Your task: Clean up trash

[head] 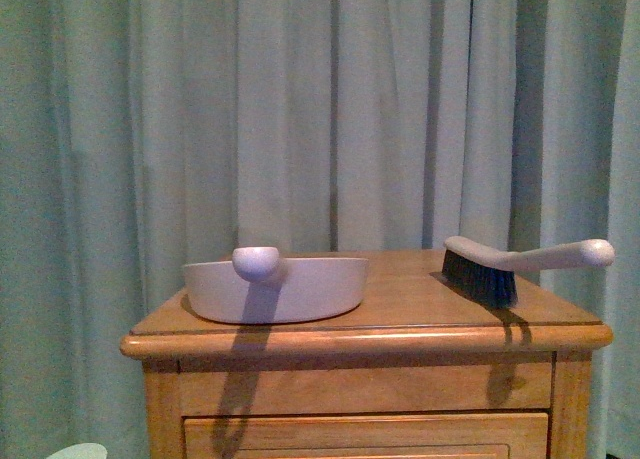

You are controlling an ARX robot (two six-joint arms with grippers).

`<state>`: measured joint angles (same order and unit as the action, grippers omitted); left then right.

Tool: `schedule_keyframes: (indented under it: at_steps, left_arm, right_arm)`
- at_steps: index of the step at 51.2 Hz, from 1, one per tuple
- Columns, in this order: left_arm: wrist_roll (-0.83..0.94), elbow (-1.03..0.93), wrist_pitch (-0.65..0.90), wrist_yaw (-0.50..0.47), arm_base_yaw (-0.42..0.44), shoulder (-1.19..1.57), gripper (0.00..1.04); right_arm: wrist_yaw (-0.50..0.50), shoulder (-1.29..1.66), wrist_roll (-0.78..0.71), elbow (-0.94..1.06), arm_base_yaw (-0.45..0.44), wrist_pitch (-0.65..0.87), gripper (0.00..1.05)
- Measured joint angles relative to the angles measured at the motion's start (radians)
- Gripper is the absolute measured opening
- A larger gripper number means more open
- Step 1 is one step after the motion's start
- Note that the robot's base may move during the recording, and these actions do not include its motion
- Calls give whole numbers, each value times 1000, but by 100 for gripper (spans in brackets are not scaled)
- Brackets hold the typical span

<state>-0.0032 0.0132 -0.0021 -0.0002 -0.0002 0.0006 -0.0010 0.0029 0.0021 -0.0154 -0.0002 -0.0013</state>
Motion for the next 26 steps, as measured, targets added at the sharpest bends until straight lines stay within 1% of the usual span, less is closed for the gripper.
schedule_keyframes:
  at_steps: [26]
  left_arm:
    - [0, 0, 0, 0, 0, 0, 97]
  right_arm:
    - [0, 0, 0, 0, 0, 0, 97]
